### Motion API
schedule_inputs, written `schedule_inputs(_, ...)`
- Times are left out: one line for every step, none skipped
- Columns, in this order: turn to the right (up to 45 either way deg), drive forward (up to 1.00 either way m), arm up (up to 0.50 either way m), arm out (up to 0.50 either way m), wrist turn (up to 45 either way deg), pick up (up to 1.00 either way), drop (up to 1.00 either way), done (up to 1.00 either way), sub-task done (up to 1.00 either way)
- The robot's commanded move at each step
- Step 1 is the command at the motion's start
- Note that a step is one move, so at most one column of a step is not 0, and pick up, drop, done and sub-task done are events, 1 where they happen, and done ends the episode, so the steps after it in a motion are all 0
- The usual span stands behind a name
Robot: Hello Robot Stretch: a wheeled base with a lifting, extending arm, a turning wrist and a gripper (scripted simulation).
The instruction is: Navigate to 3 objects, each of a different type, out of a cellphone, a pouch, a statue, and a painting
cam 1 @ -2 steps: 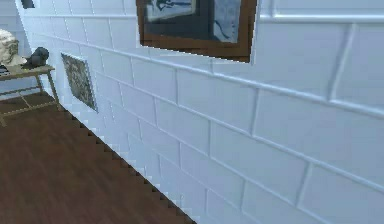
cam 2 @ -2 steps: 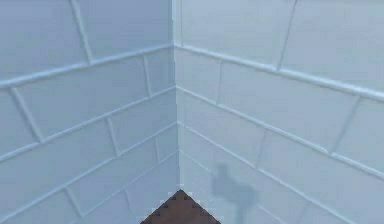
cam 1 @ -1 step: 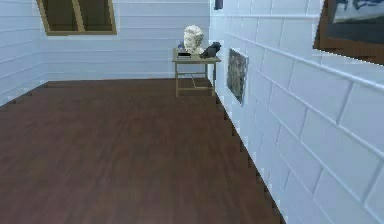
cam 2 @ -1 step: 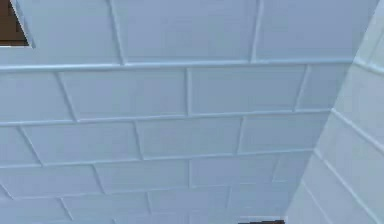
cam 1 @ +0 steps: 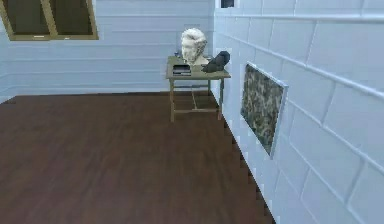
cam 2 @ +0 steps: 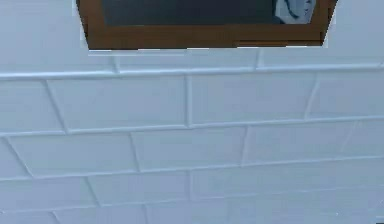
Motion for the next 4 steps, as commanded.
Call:
schedule_inputs(0.0,1.00,0.00,0.00,0.0,0.00,0.00,0.00,0.00)
schedule_inputs(-3.0,0.00,0.00,0.00,0.0,0.00,0.00,0.00,0.00)
schedule_inputs(0.0,0.85,0.00,0.00,0.0,0.00,0.00,0.00,0.00)
schedule_inputs(15.0,0.00,0.00,0.00,0.0,0.00,0.00,0.00,0.00)
